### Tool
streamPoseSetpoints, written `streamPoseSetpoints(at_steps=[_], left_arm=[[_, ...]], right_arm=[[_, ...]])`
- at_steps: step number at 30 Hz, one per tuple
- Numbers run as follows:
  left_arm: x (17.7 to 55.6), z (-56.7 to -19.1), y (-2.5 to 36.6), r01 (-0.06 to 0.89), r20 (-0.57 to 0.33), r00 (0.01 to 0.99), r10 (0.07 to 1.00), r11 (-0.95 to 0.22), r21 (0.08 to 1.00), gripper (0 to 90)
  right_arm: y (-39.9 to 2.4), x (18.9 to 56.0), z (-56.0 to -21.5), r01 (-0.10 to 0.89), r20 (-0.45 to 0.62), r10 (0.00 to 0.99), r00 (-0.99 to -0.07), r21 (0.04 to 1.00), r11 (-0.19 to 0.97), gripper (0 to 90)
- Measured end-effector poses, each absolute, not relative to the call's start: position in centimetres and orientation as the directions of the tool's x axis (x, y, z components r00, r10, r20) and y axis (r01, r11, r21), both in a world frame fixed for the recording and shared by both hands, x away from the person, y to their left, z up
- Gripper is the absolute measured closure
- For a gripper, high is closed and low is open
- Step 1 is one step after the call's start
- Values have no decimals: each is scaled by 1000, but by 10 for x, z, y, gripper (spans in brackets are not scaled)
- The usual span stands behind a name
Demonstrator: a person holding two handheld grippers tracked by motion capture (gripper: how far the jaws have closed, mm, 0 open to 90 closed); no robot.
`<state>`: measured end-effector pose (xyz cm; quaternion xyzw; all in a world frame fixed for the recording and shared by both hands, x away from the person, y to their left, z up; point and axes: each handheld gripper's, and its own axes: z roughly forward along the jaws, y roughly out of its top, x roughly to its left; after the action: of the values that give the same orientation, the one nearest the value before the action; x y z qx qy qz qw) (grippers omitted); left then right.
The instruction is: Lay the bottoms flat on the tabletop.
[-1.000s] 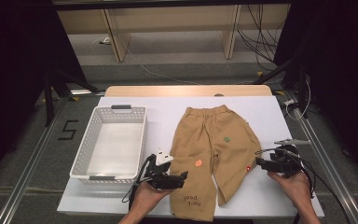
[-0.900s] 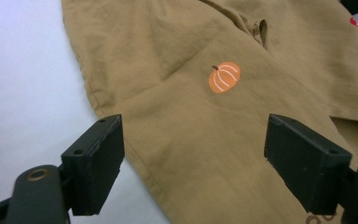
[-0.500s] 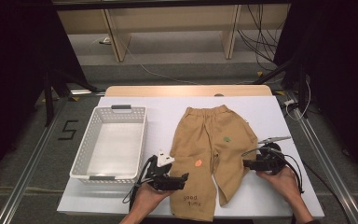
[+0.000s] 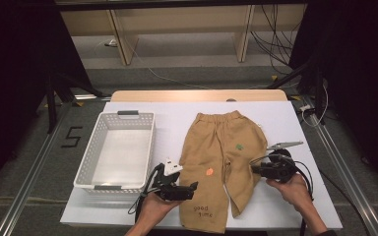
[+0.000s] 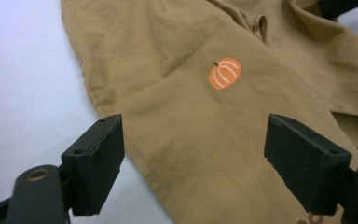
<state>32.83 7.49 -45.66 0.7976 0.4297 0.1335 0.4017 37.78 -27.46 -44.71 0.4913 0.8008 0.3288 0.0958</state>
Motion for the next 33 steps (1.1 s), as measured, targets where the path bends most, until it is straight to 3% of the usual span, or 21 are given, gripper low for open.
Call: streamPoseSetpoints(at_steps=[1,12,17,23,30,33], left_arm=[[328,-457,76,579,-134,594,793,-306,755,202],[328,-458,74,580,-133,597,791,-312,752,202],[329,-459,74,578,-127,602,788,-321,751,202],[329,-460,75,581,-131,599,790,-316,750,202],[329,-460,74,581,-131,602,788,-319,749,202],[328,-459,75,579,-131,600,789,-315,752,202]], right_arm=[[-277,374,-437,715,157,862,-481,639,283,867],[-286,374,-403,710,191,889,-416,679,186,868],[-264,401,-421,726,134,893,-429,639,253,863],[-251,424,-440,741,138,883,-448,610,281,853],[-229,426,-443,722,143,844,-517,602,341,847],[-216,422,-440,696,97,823,-560,594,403,789]])
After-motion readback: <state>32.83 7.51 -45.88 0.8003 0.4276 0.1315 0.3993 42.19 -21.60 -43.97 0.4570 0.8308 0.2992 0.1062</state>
